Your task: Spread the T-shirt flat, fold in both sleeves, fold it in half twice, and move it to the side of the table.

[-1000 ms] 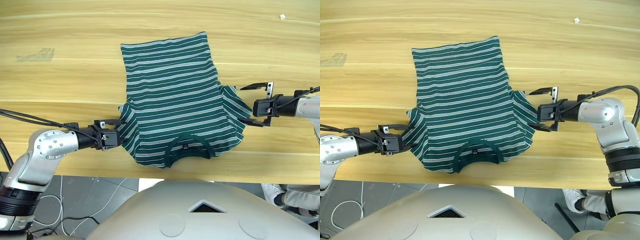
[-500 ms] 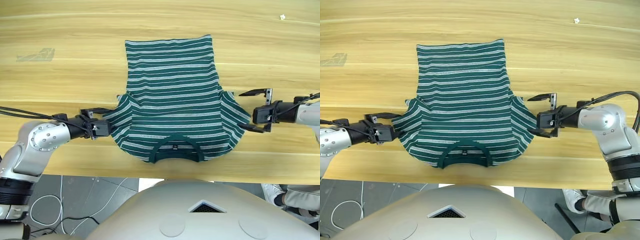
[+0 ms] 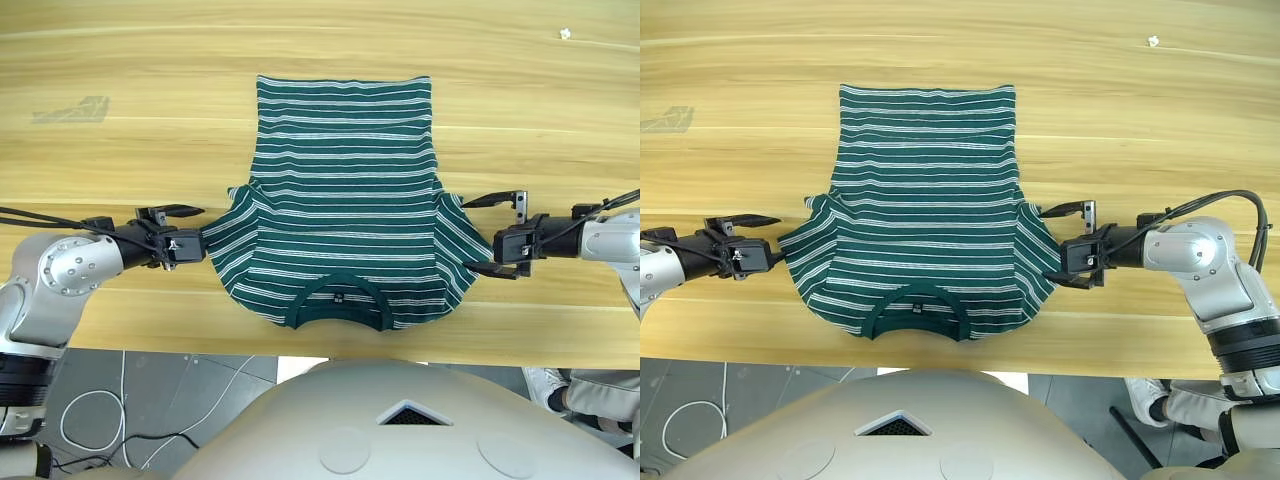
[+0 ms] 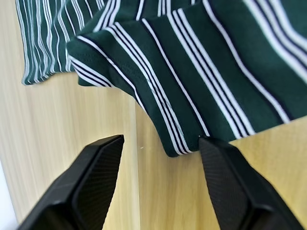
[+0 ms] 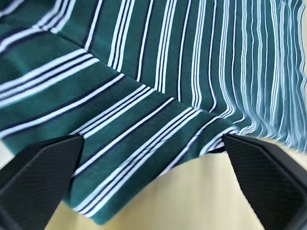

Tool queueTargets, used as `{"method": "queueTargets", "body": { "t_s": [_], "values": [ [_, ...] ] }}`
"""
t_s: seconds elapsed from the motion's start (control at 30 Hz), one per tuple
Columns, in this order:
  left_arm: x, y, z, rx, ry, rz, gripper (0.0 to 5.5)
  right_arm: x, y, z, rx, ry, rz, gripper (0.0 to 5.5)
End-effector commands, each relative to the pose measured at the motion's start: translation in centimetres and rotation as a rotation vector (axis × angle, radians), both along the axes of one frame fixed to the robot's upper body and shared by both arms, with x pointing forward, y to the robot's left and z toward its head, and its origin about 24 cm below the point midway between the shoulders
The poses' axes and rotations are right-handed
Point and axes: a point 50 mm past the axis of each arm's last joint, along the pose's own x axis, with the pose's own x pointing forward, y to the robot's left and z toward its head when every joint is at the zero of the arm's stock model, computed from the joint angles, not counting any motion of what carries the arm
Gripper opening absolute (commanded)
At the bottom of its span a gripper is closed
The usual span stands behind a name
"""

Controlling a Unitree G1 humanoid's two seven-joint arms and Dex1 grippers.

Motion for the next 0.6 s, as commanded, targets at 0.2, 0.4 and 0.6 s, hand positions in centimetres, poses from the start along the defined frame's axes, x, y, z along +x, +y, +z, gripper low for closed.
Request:
{"method": "queueTargets", "body": {
  "t_s": [0.2, 0.4, 0.6],
  "values": [
    [3.2, 3.5, 6.1, 0.059, -0.354, 0.143, 2.88, 2.2, -0.9, 5.8, 0.184, -0.099, -0.048, 5.36],
    [3.9, 3.4, 8.3, -0.264, -0.715, 0.360, 2.88, 5.5, 1.0, 11.4, 0.606, -0.375, -0.157, 5.36],
    [3.4, -1.1, 4.6, -0.716, -0.601, 0.558, 2.88, 8.8, 2.5, 12.2, 0.848, -0.530, -0.370, 5.36]
  ]
}}
